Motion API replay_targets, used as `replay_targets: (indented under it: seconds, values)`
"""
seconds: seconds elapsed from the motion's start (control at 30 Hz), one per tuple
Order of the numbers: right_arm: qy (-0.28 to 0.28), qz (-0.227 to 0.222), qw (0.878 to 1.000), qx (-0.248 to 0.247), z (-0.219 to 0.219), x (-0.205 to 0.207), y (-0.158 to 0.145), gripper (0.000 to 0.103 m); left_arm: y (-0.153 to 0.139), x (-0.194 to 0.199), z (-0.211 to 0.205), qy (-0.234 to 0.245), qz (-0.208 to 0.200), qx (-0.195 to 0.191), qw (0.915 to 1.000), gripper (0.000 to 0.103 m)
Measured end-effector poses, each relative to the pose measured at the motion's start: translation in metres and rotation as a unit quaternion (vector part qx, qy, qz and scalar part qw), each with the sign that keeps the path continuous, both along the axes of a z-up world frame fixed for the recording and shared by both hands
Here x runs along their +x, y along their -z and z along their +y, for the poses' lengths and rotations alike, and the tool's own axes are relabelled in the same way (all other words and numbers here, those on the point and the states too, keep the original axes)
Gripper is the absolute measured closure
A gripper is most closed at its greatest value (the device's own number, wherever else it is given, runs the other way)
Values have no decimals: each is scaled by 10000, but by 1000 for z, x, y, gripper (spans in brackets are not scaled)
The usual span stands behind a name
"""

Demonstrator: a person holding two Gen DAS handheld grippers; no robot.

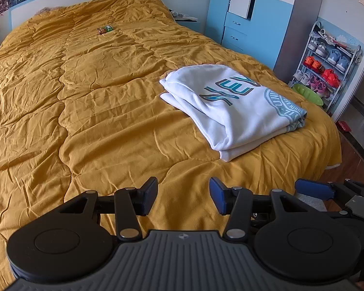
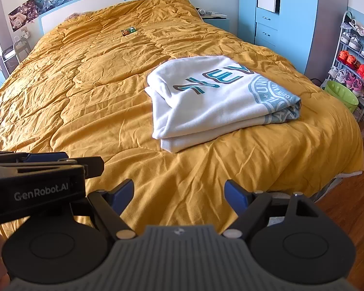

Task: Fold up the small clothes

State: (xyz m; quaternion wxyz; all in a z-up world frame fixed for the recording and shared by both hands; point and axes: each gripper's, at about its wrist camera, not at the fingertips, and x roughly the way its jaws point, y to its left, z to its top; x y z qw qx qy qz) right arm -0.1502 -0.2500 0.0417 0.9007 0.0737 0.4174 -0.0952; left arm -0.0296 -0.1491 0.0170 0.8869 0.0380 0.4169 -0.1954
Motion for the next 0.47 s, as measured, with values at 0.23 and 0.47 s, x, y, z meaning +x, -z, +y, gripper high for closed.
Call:
replay_targets:
  seconds: [0.23, 0.47]
  values:
    - [-3, -21, 10000, -2, 1, 0, 1, 26, -1, 0, 0, 4, -20, 3, 10000, 46]
    - [9, -39, 10000, 8, 1, -1, 0, 26, -3, -1, 0, -27, -27, -21, 10000, 46]
